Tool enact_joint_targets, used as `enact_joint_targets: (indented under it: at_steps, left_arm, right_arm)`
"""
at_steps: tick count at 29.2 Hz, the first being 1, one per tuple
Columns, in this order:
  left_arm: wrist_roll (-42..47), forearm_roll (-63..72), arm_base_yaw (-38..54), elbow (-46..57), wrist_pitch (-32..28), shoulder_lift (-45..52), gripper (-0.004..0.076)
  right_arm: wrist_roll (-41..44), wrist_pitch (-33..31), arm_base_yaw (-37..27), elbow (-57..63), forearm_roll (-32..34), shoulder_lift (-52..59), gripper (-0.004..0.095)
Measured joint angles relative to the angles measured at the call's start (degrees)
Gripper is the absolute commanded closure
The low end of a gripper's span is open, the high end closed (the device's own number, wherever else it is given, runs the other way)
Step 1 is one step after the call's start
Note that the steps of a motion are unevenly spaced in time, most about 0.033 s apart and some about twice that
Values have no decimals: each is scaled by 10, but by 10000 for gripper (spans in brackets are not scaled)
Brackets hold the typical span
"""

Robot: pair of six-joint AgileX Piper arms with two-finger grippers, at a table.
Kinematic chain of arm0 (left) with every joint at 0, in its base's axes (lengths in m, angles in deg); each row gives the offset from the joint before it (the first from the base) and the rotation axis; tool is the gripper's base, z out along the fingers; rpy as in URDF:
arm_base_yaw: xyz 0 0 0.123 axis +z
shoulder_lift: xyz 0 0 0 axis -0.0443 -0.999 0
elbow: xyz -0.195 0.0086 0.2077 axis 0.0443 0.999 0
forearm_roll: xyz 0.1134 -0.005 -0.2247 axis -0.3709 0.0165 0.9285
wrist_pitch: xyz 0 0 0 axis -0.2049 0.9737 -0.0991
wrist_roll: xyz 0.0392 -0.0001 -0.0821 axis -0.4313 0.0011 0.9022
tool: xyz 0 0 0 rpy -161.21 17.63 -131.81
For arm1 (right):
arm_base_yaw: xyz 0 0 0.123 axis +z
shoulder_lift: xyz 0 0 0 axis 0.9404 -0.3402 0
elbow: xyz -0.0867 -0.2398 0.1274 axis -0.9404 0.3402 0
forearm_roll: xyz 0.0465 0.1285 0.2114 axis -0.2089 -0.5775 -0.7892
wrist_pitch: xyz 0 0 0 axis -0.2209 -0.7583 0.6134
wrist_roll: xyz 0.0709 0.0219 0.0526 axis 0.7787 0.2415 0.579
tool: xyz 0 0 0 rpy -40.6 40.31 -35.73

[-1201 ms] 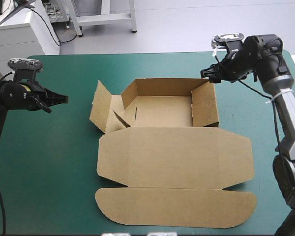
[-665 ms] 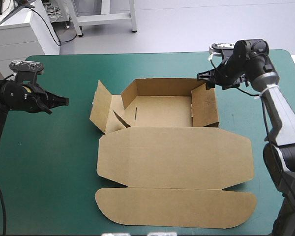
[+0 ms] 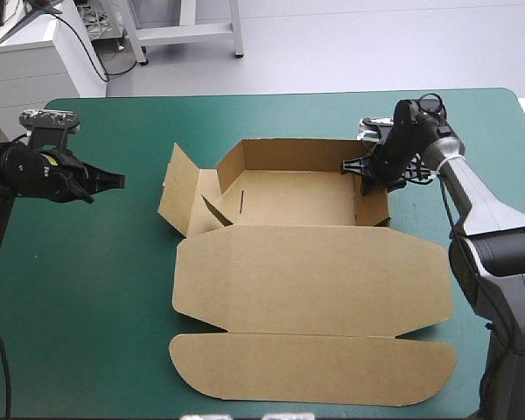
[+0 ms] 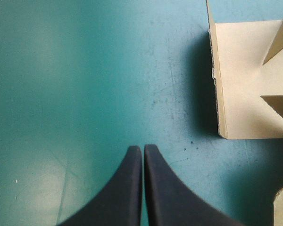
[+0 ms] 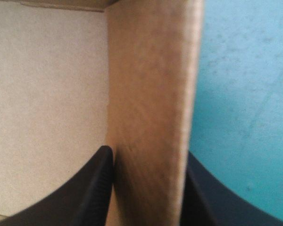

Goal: Fold the box

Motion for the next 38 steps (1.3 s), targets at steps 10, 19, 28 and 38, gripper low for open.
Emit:
enact_joint_targets:
  at_steps: [10,19,28,38]
  left_arm:
    - [0,0,0,0,-1,0,732]
    - [0,0,0,0,-4,0,732]
    - [0,12,0,0,-4,0,731]
    - [-7,143,0,0,-45,0,532]
  right_arm:
    - [-18,2,-1,5,-6,14,927]
    - [-91,0,-56,5,-76,100,927]
    - [-158,-5,-158,5,-165,196,927]
    - [-188,-7,-184,11,-230,227,927]
